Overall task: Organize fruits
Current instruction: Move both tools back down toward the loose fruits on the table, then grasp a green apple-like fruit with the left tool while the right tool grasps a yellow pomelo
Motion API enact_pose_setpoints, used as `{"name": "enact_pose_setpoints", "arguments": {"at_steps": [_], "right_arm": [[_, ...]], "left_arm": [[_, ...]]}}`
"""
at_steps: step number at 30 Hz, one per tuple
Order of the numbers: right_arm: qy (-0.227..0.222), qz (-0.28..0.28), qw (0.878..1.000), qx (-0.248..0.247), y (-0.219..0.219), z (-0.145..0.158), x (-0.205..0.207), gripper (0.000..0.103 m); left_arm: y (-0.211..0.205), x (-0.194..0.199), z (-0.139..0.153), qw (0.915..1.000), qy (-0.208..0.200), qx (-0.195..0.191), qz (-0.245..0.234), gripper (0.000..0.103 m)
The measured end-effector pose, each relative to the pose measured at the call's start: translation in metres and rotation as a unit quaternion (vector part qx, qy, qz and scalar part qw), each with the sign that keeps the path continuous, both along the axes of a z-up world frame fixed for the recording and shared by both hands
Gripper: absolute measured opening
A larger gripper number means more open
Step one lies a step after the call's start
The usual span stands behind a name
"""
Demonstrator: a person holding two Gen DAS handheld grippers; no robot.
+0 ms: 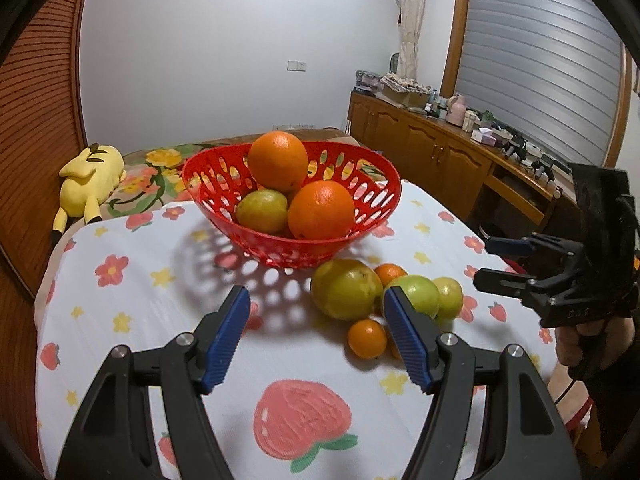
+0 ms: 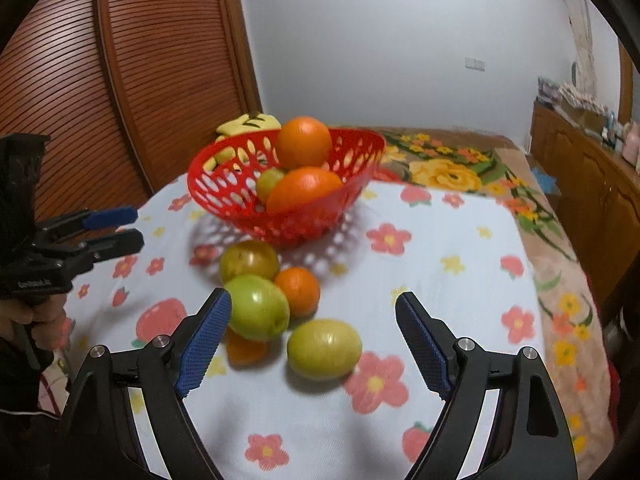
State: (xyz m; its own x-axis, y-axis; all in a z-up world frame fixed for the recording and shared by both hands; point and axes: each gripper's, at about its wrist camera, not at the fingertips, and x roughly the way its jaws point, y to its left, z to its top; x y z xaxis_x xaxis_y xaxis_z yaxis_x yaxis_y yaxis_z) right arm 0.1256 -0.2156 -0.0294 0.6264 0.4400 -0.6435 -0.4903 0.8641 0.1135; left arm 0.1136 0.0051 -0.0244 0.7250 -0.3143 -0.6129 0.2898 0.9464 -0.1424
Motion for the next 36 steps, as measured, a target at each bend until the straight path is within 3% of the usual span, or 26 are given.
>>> {"name": "enact_pose_setpoints", "arguments": {"at_steps": [16, 36], "right_arm": [[0.042, 0.0, 0.999, -0.008, 0.001, -0.04, 0.003, 0.06], [0.069, -0.01, 0.998, -0.003, -0.009, -0.056, 0.019, 0.056]], "left_arm": [[-0.009, 0.0, -0.02, 0.9997, 0.026, 0.0, -0.002, 0.07], [-0.033, 0.007, -0.027, 0.999, 0.043, 0.006, -0.013, 0.07]]}}
